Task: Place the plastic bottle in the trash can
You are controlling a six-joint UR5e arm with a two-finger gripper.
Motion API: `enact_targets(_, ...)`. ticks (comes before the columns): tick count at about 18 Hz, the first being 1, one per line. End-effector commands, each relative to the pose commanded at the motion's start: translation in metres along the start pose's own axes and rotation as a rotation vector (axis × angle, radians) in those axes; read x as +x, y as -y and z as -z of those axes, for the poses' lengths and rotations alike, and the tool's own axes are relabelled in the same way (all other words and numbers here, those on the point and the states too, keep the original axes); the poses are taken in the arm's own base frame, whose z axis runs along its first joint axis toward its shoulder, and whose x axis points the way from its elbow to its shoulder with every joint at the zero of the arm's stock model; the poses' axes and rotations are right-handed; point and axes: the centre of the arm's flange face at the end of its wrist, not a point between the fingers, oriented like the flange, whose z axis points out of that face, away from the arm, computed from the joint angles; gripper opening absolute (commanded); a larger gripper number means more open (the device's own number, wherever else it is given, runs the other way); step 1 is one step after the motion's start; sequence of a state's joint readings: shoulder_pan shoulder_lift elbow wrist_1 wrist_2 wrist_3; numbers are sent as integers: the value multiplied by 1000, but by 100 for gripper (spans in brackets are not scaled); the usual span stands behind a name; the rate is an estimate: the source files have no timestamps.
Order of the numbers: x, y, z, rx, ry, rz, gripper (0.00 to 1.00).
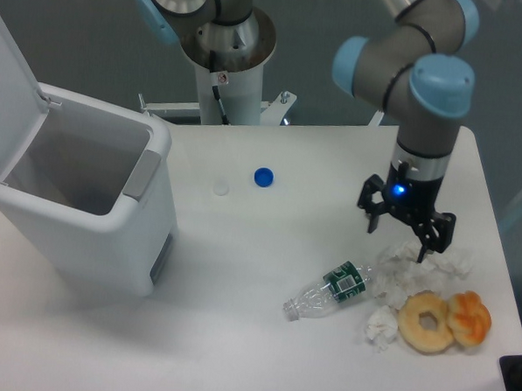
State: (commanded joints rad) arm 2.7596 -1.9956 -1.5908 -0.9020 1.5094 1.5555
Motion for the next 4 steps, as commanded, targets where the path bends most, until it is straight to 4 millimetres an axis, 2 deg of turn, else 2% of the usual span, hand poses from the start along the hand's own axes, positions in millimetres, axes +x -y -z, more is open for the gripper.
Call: enact_targets(4,0,-5,-7,-89,-17,-7,100)
